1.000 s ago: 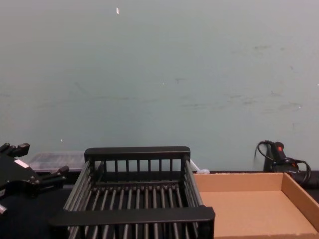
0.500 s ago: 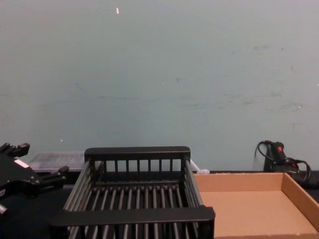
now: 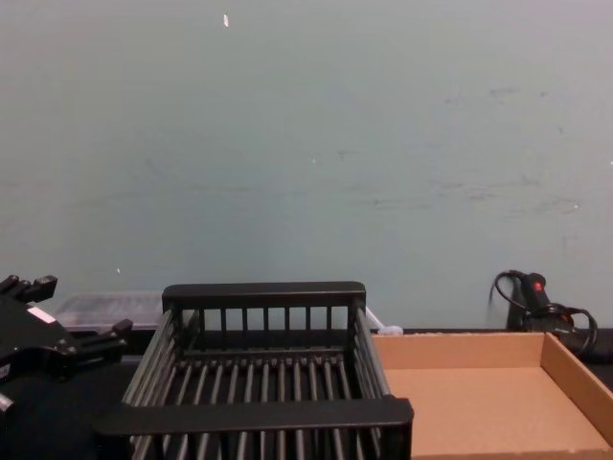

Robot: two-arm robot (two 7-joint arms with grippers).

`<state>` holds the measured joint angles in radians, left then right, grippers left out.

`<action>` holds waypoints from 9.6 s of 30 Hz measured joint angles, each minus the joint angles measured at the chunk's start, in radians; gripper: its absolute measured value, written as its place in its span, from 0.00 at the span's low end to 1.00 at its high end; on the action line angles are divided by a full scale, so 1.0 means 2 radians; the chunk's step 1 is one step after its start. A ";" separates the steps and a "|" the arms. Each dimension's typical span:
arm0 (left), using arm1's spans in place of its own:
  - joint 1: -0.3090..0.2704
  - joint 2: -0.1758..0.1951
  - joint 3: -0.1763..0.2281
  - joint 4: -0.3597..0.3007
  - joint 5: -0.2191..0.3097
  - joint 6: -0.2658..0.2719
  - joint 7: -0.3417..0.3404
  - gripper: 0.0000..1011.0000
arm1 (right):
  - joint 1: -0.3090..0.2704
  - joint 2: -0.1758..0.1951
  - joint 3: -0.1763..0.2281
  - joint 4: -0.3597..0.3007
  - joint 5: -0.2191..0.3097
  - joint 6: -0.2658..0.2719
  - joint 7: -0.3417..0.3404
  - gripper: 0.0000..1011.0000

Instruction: Pick up the white tape and place it into the black box , Pick up the silver tape and place it into the brown box.

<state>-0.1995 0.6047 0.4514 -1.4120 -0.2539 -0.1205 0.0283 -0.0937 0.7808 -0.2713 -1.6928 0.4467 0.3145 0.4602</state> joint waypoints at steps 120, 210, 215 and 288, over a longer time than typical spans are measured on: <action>0.000 0.000 0.000 0.000 0.000 0.000 0.000 0.99 | 0.013 -0.007 -0.006 0.013 0.005 0.014 -0.004 0.09; 0.000 0.000 0.000 0.000 0.000 0.000 0.000 0.99 | 0.324 -0.208 -0.143 0.187 -0.103 -0.029 0.030 0.09; 0.000 0.000 0.000 0.000 0.000 0.000 0.000 0.99 | 0.333 -0.219 -0.149 0.203 -0.107 -0.028 0.030 0.09; 0.000 0.000 0.000 0.000 0.000 0.000 0.000 0.99 | 0.266 -0.141 -0.114 0.081 -0.070 -0.001 0.042 0.99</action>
<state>-0.1996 0.6047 0.4513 -1.4120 -0.2539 -0.1205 0.0283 0.4383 0.4994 -0.4990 -1.5302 0.3058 0.3123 0.5448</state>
